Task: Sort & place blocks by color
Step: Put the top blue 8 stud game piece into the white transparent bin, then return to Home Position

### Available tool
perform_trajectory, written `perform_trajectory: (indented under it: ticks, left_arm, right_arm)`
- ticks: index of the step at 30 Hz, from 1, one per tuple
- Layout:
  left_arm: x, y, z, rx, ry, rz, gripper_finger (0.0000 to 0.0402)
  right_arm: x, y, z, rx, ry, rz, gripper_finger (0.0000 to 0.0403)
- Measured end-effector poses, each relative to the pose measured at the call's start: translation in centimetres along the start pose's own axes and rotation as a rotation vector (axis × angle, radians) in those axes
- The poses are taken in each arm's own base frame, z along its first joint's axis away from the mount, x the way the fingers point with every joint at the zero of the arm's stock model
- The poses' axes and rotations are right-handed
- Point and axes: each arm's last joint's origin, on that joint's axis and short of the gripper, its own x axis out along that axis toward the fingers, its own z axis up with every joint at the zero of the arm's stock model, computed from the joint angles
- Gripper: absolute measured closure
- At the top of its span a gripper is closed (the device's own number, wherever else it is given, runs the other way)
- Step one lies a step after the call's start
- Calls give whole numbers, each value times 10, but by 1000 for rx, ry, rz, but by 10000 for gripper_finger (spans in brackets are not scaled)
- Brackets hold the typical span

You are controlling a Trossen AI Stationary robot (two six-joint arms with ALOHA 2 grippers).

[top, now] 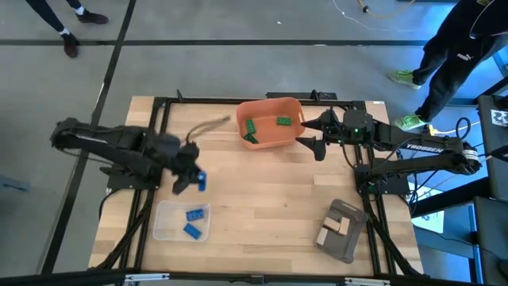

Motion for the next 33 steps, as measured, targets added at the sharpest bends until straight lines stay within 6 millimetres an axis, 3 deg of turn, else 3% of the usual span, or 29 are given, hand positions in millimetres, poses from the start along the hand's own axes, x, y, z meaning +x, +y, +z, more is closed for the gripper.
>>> perform_trajectory:
  ticks: [9, 17, 21, 33]
  left_arm:
    - [42, -35, -63, 26, 392, 30, 277]
    - [84, -20, -114, 77, 645, 113, 277]
    - [93, -14, -125, 71, 717, 120, 274]
    - [93, -6, -117, 18, 739, 85, 153]
  right_arm:
    - [1, 0, -1, -1, 13, -4, 67]
    - [2, -1, -5, 0, 50, -15, 67]
    - [2, -1, -5, 0, 50, -15, 67]
    - [2, -1, -5, 1, 49, -14, 67]
